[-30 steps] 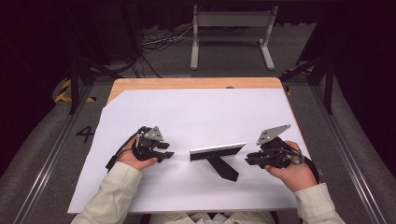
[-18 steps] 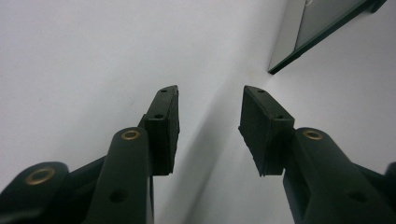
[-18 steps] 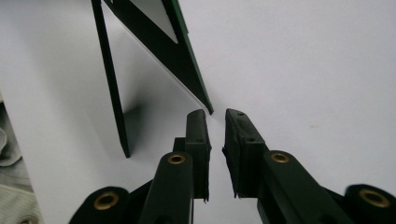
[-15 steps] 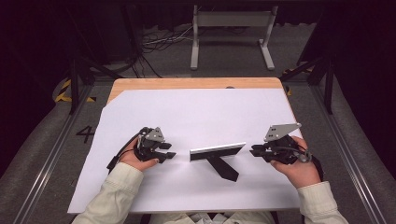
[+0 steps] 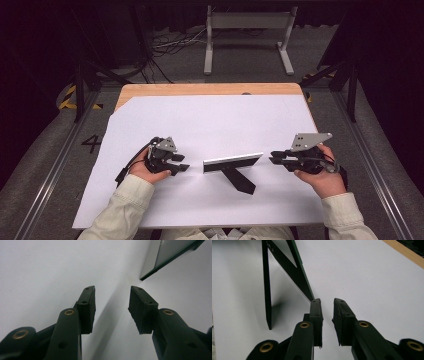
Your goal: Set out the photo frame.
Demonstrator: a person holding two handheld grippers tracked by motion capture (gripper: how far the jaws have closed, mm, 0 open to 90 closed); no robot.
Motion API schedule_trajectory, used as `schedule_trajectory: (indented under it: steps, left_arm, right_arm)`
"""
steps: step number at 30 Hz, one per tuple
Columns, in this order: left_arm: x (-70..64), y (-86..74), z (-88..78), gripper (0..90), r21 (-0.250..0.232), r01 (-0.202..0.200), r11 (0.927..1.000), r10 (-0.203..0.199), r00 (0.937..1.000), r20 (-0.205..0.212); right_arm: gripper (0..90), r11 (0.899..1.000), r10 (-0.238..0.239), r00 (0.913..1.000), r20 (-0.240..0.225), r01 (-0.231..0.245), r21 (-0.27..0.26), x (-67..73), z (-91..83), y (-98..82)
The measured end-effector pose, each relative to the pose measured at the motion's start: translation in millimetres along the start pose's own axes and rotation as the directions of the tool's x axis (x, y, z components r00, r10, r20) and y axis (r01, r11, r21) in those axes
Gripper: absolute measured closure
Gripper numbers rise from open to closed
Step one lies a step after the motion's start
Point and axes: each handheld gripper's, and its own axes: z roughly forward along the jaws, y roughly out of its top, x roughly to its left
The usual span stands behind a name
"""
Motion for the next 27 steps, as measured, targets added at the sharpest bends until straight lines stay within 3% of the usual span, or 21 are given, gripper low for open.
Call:
schedule_trajectory:
  steps: [7,14,21,24,27]
  left_arm:
    - [-0.7,0.3,1.5,62.1,-0.034,0.026,0.9991,-0.025,0.9997,0.007]
    - [-2.4,-0.5,6.8,68.0,-0.082,0.055,0.9951,-0.055,0.9984,0.011]
    - [-4.3,-0.1,15.9,76.3,-0.109,0.102,0.9888,-0.096,0.9937,0.057]
    - [-6.7,0.9,22.3,81.2,-0.102,0.088,0.9909,-0.085,0.9959,0.031]
    - [-7.0,1.1,24.9,85.9,-0.1,0.087,0.9911,-0.084,0.9957,0.038]
  right_arm:
    - [77.2,0.999,0.002,0.9999,-0.016,-0.003,-0.048,-3.5,-0.1,-4.1]
    - [77.2,0.998,0.014,0.9998,-0.013,-0.014,-0.06,-5.1,0.1,-5.8]
    - [77.3,0.997,0.018,0.9998,-0.011,-0.019,-0.068,-5.9,-0.6,-6.2]
    - [77.3,0.997,0.022,0.9997,-0.01,-0.023,-0.073,-6.7,-1.0,-6.8]
    - [77.5,0.996,0.025,0.9996,-0.009,-0.026,-0.084,-7.2,-1.7,-7.5]
